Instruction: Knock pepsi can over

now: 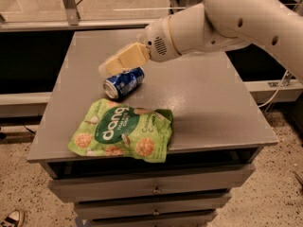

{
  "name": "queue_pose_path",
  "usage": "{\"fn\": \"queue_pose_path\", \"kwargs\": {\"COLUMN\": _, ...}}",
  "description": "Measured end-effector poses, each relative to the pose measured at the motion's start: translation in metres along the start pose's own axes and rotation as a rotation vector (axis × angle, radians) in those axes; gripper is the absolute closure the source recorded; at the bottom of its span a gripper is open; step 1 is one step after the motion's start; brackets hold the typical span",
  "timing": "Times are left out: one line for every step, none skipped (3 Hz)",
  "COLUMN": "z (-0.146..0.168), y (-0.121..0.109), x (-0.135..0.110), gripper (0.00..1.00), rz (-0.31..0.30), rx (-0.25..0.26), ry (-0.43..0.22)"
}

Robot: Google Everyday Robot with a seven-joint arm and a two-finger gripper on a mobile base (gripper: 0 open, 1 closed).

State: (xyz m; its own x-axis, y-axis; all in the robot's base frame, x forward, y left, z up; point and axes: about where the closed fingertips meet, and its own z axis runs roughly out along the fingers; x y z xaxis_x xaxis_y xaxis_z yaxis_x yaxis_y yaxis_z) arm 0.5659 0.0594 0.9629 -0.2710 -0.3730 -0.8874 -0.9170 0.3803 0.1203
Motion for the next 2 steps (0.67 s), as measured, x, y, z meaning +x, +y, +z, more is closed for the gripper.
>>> {"fn": "queue_pose_path", "kwargs": {"z": -0.0500, "y": -0.0388, "x": 0.0123, "gripper": 0.00, "rz": -0.058, "rx": 0.067, "ry": -0.020}}
{"fn": "queue_pose_path", "kwargs": {"z": -0.0447, "y": -0.0348, "x": 0.0116, "gripper": 0.00, "rz": -0.053, "rx": 0.059, "ry": -0.017}}
